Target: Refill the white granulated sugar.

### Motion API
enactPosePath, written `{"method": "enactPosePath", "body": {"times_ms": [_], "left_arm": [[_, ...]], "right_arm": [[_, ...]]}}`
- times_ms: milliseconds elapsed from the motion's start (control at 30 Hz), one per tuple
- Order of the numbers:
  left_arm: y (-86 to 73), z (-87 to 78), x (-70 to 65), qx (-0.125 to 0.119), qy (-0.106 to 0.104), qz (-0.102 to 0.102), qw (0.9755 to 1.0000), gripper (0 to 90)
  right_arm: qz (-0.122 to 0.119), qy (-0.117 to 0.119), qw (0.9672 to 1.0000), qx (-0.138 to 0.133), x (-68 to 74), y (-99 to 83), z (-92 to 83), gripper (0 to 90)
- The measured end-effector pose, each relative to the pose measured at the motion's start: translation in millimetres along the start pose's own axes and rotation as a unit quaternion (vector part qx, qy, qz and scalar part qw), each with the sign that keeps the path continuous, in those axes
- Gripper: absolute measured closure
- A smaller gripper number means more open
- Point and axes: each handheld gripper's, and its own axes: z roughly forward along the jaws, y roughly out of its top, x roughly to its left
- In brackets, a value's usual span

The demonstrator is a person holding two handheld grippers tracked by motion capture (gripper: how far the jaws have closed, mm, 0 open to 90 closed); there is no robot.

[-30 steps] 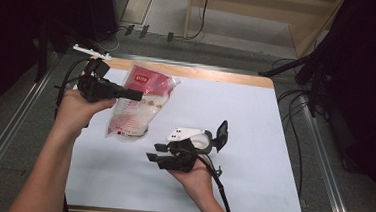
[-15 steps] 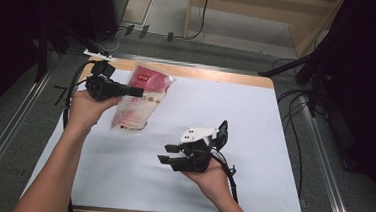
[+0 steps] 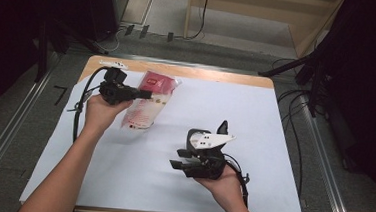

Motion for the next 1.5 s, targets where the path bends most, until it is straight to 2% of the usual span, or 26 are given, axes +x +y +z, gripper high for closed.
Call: {"method": "enactPosePath", "body": {"times_ms": [67, 167, 533, 667, 800, 933, 1133, 1267, 1500], "left_arm": [[-3.9, 2.9, 5.3, 0.010, 0.003, -0.006, 0.9999, 89.9], [-8.3, 1.0, 11.3, -0.001, -0.015, -0.024, 0.9996, 89.7], [-25.1, -14.4, 7.3, -0.005, -0.011, -0.007, 0.9999, 86.6], [-31.6, -21.2, 4.7, -0.002, -0.008, -0.010, 0.9999, 85.3], [-40.1, -28.6, 2.9, -0.005, -0.006, -0.005, 1.0000, 84.3], [-46.4, -34.6, 0.7, -0.013, -0.010, 0.015, 0.9997, 83.3], [-54.1, -41.0, 1.0, -0.015, -0.008, 0.011, 0.9998, 81.8], [-57.4, -44.7, 2.2, -0.015, 0.001, 0.018, 0.9997, 78.0], [-60.2, -49.6, 1.8, -0.012, -0.004, 0.020, 0.9997, 68.6]], "right_arm": [[0.001, -0.003, 1.0000, 0.002, -1.3, -1.7, -2.3, 54.4], [0.001, -0.010, 0.9999, 0.002, -2.9, -3.8, -6.4, 54.2], [0.015, -0.013, 0.9998, -0.008, -8.8, -10.6, -21.3, 51.9], [0.016, -0.016, 0.9997, -0.013, -11.7, -10.5, -25.6, 51.9], [0.008, -0.023, 0.9997, -0.007, -13.4, -10.4, -26.0, 52.0], [0.007, -0.026, 0.9996, -0.002, -14.5, -11.3, -24.9, 52.1], [0.008, -0.024, 0.9997, -0.003, -14.0, -10.7, -24.6, 52.2], [0.009, -0.026, 0.9996, -0.003, -15.8, -10.5, -24.9, 52.2], [0.009, -0.028, 0.9996, -0.001, -17.8, -10.5, -24.3, 52.2]]}}
